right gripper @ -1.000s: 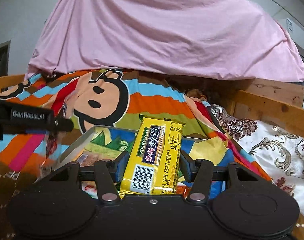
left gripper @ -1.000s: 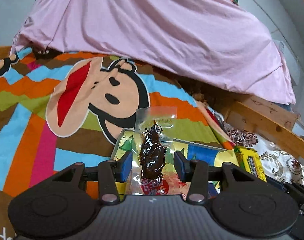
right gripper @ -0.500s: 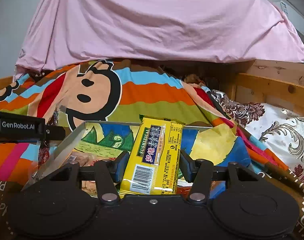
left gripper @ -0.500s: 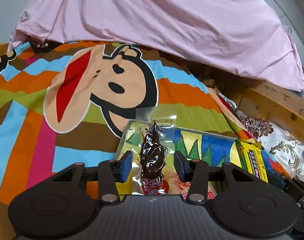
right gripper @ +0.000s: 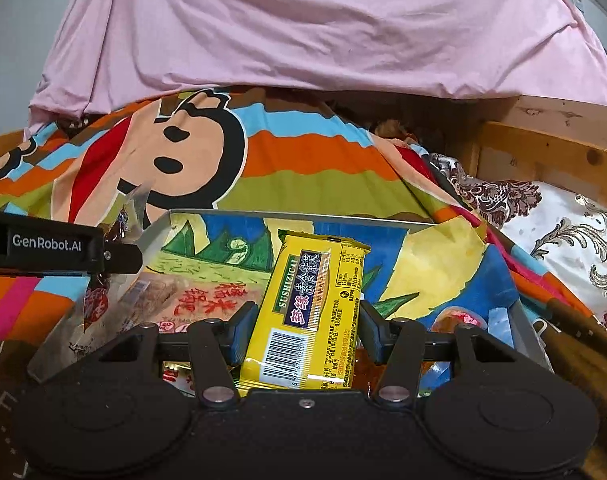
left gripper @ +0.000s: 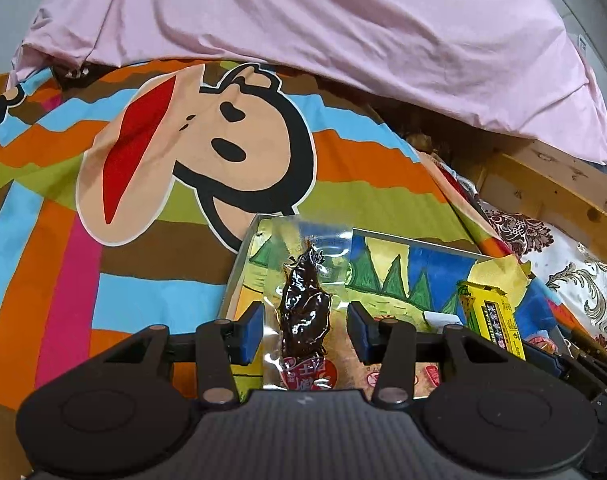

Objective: Organize snacks
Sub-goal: 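Lower and open both tools to drop the jerky and wafer into the tray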

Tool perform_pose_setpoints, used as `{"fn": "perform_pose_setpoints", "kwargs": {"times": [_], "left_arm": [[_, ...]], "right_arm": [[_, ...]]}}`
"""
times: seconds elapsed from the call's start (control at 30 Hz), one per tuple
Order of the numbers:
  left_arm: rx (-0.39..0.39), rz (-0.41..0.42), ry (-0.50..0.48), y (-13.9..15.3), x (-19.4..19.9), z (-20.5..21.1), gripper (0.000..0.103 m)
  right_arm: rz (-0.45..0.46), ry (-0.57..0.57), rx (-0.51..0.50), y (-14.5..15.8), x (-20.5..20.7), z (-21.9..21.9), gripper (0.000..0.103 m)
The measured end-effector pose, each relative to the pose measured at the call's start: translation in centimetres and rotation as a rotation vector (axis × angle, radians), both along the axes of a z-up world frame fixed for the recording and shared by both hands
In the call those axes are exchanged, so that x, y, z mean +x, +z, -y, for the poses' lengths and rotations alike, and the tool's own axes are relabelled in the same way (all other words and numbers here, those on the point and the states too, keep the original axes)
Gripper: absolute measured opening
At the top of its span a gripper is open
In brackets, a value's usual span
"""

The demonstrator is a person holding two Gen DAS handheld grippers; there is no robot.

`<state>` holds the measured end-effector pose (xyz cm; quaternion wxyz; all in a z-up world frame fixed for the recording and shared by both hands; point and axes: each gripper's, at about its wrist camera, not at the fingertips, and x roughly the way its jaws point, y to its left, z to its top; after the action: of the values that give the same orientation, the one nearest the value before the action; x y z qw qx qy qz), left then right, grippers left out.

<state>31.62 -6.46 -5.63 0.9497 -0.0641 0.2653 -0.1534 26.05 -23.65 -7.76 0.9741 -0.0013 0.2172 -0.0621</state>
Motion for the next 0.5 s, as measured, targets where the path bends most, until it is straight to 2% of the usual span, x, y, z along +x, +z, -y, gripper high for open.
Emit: {"fn": "perform_pose_setpoints", "kwargs": {"times": [0.13, 0.2, 0.5], "left_arm": [[-0.007, -0.017, 0.0, -0.4, 0.3, 0.0, 0.049], [-0.003, -0.022, -0.001, -0.5, 0.3, 0.1, 0.049], [0.016, -0.051, -0.004, -1.3, 0.5, 0.4, 0.049]], "right_arm": [[-0.01, 0.001, -0.001, -0.3, 0.1, 0.0, 0.053], [-0.018, 0.003, -0.01, -0.4, 0.2, -0.2, 0.042], [-0.023, 0.014, -0.032, -0.5, 0.3, -0.4, 0.042]]}}
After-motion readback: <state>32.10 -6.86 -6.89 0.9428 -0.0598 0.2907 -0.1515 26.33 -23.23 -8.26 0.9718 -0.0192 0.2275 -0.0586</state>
